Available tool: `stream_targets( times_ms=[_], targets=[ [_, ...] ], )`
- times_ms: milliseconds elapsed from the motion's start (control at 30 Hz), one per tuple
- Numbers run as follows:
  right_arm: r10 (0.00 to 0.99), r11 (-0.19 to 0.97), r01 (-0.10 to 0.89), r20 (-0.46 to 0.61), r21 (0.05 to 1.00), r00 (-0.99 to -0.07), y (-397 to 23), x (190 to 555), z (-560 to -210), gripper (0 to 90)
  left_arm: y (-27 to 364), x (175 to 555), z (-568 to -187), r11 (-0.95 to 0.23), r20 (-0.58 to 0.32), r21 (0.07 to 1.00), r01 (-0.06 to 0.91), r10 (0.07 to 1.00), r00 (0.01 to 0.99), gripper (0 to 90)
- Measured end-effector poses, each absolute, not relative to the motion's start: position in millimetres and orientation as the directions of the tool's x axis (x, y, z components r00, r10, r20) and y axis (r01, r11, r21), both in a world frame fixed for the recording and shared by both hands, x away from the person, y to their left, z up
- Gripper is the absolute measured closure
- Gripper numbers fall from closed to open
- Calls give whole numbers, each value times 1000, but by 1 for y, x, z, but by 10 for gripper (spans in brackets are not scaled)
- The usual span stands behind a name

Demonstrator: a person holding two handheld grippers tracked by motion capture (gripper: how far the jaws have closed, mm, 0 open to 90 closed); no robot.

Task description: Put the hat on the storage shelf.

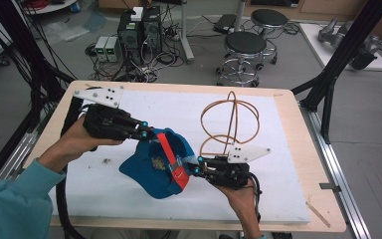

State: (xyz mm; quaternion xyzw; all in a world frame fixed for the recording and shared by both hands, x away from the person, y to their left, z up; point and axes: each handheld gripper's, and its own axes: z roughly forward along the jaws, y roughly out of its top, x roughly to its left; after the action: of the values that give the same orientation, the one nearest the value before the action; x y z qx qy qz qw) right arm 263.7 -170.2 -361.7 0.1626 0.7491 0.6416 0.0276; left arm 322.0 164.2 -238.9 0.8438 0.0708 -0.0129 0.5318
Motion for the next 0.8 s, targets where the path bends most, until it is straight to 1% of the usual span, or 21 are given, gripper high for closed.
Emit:
stream_targets(
  times_ms=[67,200,233,267,300,433,533,733,767,800],
  targets=[
    [272,122,204,165,971,-948,-170,264,-362,850,164,322,-239,-422,-93,897,129,105,990,878],
    [282,169,178,126,969,-951,-167,260,-361,868,163,321,-241,-423,-89,897,127,107,990,877],
    [280,161,199,149,967,-948,-167,260,-362,871,163,321,-241,-423,-91,897,128,107,990,878],
    [282,131,280,235,951,-930,-168,262,-364,874,163,322,-241,-425,-88,896,126,108,990,878],
    [267,118,306,266,945,-926,-169,264,-364,877,163,322,-241,-423,-89,897,127,108,990,878],
    [262,111,300,263,948,-928,-170,262,-362,882,164,323,-242,-424,-90,896,131,117,989,876],
    [259,115,274,238,955,-936,-168,259,-358,883,166,324,-243,-424,-89,896,135,127,988,871],
    [251,120,227,192,966,-949,-165,253,-349,885,168,324,-246,-421,-94,895,146,143,985,808],
    [245,120,221,186,968,-951,-165,253,-347,885,169,325,-247,-423,-94,894,147,143,985,784],
    [245,122,206,172,971,-954,-165,251,-344,885,169,325,-247,-420,-96,895,150,147,984,708]
  ],
)
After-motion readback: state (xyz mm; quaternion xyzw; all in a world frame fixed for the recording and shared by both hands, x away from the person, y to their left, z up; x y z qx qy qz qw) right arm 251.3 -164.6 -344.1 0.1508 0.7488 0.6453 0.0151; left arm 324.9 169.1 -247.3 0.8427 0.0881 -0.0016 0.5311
